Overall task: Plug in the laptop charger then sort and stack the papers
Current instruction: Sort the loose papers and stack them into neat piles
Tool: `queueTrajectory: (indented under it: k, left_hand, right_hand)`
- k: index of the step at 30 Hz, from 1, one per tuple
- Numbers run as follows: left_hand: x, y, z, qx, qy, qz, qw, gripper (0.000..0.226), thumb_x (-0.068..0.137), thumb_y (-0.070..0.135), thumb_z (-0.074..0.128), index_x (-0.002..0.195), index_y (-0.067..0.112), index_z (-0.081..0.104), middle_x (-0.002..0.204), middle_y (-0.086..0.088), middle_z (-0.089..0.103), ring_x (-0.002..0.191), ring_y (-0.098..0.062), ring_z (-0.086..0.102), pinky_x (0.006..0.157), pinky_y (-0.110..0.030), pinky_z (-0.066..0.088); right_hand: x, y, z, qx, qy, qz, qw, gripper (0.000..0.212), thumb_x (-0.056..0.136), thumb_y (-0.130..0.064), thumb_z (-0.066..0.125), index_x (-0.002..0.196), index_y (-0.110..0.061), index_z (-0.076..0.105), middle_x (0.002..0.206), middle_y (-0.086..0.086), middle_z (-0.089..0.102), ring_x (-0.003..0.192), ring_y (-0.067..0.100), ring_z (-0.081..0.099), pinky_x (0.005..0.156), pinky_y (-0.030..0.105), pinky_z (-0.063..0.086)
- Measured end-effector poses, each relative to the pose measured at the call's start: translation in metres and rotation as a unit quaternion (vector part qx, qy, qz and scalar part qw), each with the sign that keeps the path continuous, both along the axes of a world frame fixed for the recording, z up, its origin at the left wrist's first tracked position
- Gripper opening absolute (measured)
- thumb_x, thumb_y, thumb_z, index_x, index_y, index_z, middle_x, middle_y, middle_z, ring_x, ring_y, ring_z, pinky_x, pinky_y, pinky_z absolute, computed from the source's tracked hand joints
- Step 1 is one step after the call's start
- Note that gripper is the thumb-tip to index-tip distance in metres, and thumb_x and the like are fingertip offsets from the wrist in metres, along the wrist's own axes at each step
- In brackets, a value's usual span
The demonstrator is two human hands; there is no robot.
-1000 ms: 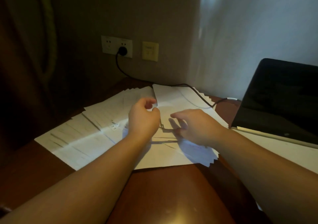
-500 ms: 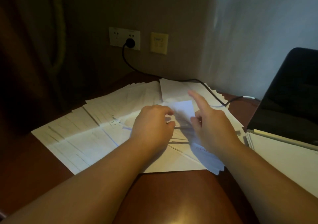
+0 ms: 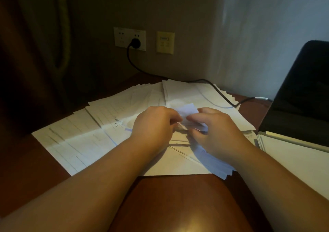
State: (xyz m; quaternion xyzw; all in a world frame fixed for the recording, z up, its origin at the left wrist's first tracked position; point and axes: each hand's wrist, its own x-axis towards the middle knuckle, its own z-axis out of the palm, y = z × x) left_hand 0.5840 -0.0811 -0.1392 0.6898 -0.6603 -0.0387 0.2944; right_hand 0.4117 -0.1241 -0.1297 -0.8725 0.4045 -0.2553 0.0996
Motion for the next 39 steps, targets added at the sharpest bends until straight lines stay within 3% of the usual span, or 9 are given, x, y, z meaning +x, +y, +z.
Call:
queueTrajectory:
  k: [3, 8, 14, 17, 20, 25, 29, 35, 39]
  left_hand:
    - [0.0, 0.0, -0.002, -0.036, 0.018, 0.001, 0.999, 0.036, 0.096, 0.013, 0.062, 0.123, 0.035, 0.068, 0.112, 0.007, 0.071, 0.096, -0.01, 0.064, 0.087, -0.032, 0.057]
    - [-0.008, 0.004, 0.001, -0.14, 0.105, -0.003, 0.985, 0.038, 0.096, 0.014, 0.064, 0.128, 0.034, 0.064, 0.111, 0.014, 0.066, 0.09, -0.002, 0.058, 0.073, -0.006, 0.045]
    - [-0.008, 0.003, 0.002, -0.083, 0.077, 0.046, 0.992, 0.038, 0.092, 0.025, 0.07, 0.126, 0.035, 0.059, 0.127, 0.013, 0.057, 0.099, -0.004, 0.055, 0.079, -0.016, 0.046]
    - [-0.008, 0.002, -0.004, -0.012, 0.037, 0.03, 0.999, 0.041, 0.092, 0.032, 0.068, 0.132, 0.036, 0.058, 0.137, 0.012, 0.059, 0.114, -0.008, 0.06, 0.084, -0.02, 0.04]
    - [-0.007, 0.002, -0.003, 0.005, 0.013, 0.026, 1.0, 0.036, 0.095, 0.033, 0.065, 0.131, 0.035, 0.062, 0.132, 0.013, 0.064, 0.104, -0.004, 0.059, 0.081, -0.02, 0.037]
    - [-0.006, 0.002, -0.002, 0.005, 0.016, 0.016, 1.0, 0.033, 0.096, 0.03, 0.064, 0.129, 0.033, 0.065, 0.131, 0.012, 0.065, 0.112, -0.006, 0.061, 0.082, -0.017, 0.035]
    - [-0.007, -0.001, -0.005, 0.013, 0.004, 0.017, 1.0, 0.032, 0.097, 0.034, 0.062, 0.129, 0.034, 0.065, 0.132, 0.013, 0.064, 0.113, -0.008, 0.061, 0.085, -0.019, 0.037]
    - [-0.002, -0.003, -0.004, -0.002, -0.036, -0.001, 0.999, 0.033, 0.1, 0.026, 0.059, 0.132, 0.033, 0.063, 0.126, 0.006, 0.067, 0.106, -0.011, 0.063, 0.092, -0.023, 0.049]
    - [-0.003, 0.0, -0.001, -0.062, 0.019, -0.004, 0.998, 0.04, 0.099, 0.02, 0.058, 0.137, 0.032, 0.058, 0.119, 0.004, 0.068, 0.095, -0.005, 0.06, 0.079, -0.003, 0.042]
  right_hand:
    - [0.001, 0.0, 0.0, -0.012, 0.039, 0.012, 0.999, 0.028, 0.094, -0.021, 0.063, 0.12, -0.031, 0.067, 0.087, -0.014, 0.052, 0.092, 0.009, 0.047, 0.068, 0.015, 0.033]
    - [-0.001, 0.001, 0.002, -0.02, 0.033, -0.005, 0.999, 0.012, 0.096, -0.021, 0.061, 0.1, -0.027, 0.07, 0.082, -0.009, 0.059, 0.082, 0.014, 0.056, 0.067, 0.023, 0.044]
    - [0.0, 0.004, 0.007, -0.047, -0.055, -0.105, 0.992, 0.013, 0.097, -0.02, 0.059, 0.106, -0.022, 0.068, 0.088, 0.004, 0.069, 0.072, 0.016, 0.059, 0.061, 0.034, 0.053]
    - [0.002, 0.005, 0.007, -0.031, -0.108, -0.132, 0.985, 0.039, 0.098, -0.019, 0.059, 0.134, -0.03, 0.052, 0.116, 0.005, 0.068, 0.078, 0.012, 0.059, 0.061, 0.023, 0.056]
    - [0.003, 0.008, 0.009, -0.037, -0.143, -0.137, 0.98, 0.059, 0.098, -0.015, 0.058, 0.142, -0.046, 0.033, 0.111, -0.004, 0.062, 0.071, 0.011, 0.06, 0.058, 0.02, 0.056]
    - [0.0, 0.006, 0.009, -0.087, -0.103, -0.082, 0.988, 0.027, 0.097, -0.004, 0.054, 0.109, -0.021, 0.071, 0.104, -0.001, 0.07, 0.093, 0.016, 0.067, 0.071, 0.009, 0.046]
    - [0.002, 0.006, 0.006, -0.047, -0.081, -0.091, 0.991, 0.029, 0.097, -0.012, 0.057, 0.123, -0.02, 0.068, 0.127, -0.003, 0.066, 0.115, 0.014, 0.061, 0.085, 0.009, 0.039]
    - [0.003, 0.008, 0.006, -0.006, -0.03, -0.024, 0.999, 0.042, 0.094, -0.016, 0.063, 0.136, -0.023, 0.059, 0.135, -0.007, 0.059, 0.124, 0.01, 0.053, 0.101, 0.02, 0.038]
    - [0.004, 0.007, 0.003, -0.009, 0.001, -0.001, 1.0, 0.041, 0.093, -0.018, 0.066, 0.133, -0.023, 0.06, 0.118, -0.009, 0.063, 0.105, 0.008, 0.055, 0.086, 0.012, 0.04]
